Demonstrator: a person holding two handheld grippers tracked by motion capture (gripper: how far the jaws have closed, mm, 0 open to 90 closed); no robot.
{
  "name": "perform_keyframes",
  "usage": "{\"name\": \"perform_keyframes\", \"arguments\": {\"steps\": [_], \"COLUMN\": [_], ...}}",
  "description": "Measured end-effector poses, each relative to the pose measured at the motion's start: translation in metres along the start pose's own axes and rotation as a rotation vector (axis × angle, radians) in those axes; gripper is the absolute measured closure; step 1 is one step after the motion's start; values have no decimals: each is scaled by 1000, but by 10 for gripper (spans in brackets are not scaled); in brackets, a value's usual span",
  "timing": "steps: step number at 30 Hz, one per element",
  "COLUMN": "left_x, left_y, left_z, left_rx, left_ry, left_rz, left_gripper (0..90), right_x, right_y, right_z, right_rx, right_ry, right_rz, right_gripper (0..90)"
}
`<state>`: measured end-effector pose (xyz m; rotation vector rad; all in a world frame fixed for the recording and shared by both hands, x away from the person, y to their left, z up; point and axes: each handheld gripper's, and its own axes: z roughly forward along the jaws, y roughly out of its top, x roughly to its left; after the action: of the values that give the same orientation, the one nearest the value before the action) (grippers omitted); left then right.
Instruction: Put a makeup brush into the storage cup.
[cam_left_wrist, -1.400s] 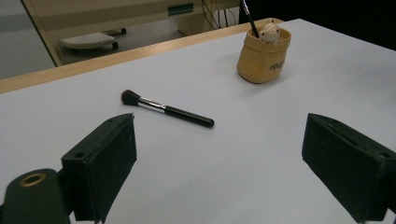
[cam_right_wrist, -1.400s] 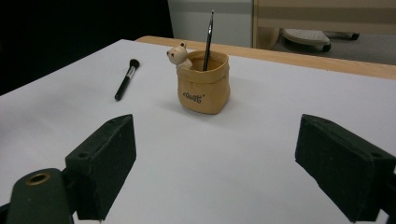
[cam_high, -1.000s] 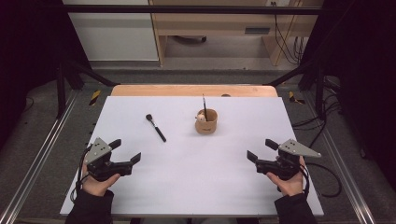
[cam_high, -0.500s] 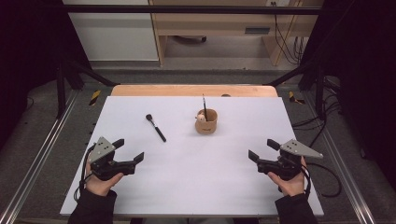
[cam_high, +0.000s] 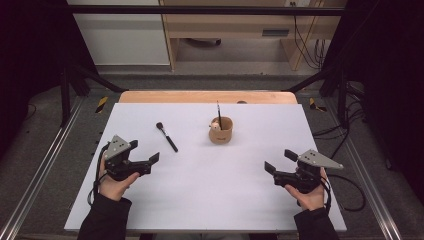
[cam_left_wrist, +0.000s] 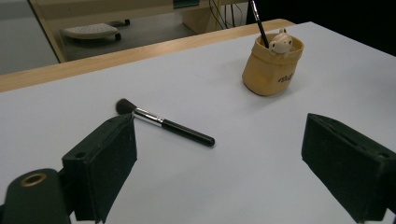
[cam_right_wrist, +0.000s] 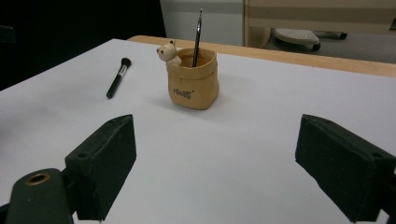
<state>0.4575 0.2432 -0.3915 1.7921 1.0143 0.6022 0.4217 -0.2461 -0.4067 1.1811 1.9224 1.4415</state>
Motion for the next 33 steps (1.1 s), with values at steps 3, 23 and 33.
{"name": "perform_keyframes", "arguments": {"steps": [3, 23, 33], "left_x": [-1, -6, 1], "left_y": [4, 19, 14], "left_z": [5, 53, 76], "left_rx": [2, 89, 145], "left_ry": [2, 49, 68], "left_rz": [3, 22, -10], "left_gripper": [98, 98, 105], "right_x": [1, 5, 7], "right_y": [0, 0, 2], "right_z": [0, 3, 3], "right_rx": [2, 11, 7], "right_ry": [0, 4, 6], "right_rz": [-2, -21, -23], "right_gripper": [130, 131, 131]}}
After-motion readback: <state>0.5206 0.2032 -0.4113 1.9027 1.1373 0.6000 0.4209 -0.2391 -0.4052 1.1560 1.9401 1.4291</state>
